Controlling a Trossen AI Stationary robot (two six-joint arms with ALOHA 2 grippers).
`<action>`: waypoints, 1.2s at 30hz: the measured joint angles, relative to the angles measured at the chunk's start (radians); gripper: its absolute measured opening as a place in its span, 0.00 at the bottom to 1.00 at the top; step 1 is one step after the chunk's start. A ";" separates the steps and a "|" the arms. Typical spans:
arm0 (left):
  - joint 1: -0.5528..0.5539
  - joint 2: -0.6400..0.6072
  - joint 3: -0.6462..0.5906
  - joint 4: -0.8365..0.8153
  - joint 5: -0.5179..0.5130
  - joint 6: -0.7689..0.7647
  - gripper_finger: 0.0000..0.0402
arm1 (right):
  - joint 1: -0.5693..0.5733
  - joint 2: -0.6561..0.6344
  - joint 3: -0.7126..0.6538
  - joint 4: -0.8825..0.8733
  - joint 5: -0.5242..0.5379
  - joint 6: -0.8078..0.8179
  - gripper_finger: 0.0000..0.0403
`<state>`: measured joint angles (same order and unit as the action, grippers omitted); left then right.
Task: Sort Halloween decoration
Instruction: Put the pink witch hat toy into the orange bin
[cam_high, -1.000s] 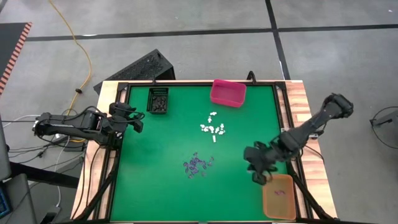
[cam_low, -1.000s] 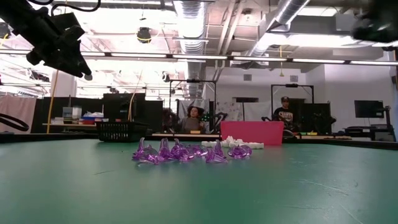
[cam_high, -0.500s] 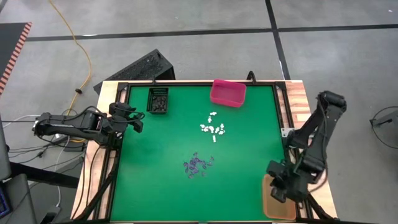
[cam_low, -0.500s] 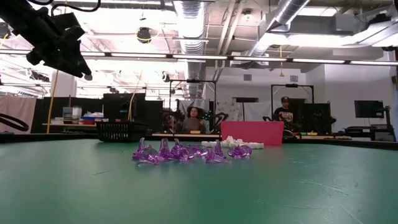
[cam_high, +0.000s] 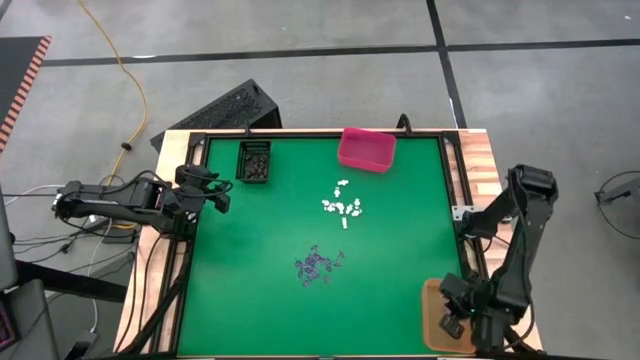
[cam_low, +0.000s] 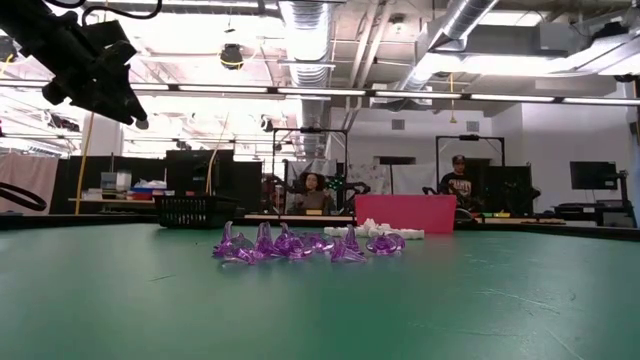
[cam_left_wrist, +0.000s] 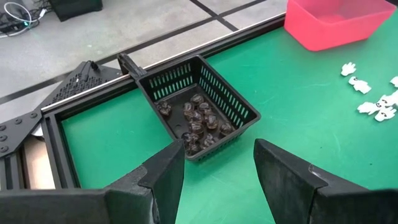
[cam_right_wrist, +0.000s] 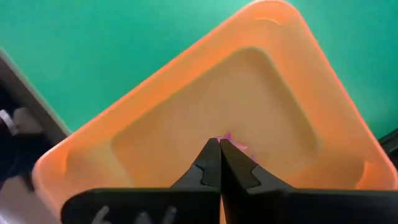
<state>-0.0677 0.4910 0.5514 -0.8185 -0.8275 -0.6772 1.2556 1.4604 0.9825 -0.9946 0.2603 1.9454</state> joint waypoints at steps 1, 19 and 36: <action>0.000 0.000 0.000 0.000 0.000 0.000 0.46 | -0.001 0.019 0.000 0.001 0.014 0.013 0.05; 0.000 0.000 0.000 0.001 0.001 -0.046 0.46 | -0.013 0.068 0.000 0.045 0.035 0.040 0.19; 0.000 0.000 0.000 0.000 0.008 -0.050 0.46 | -0.276 -0.225 0.000 0.070 0.333 -0.393 0.29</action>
<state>-0.0676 0.4909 0.5514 -0.8188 -0.8192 -0.7267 0.9798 1.2355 0.9825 -0.9241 0.5930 1.5520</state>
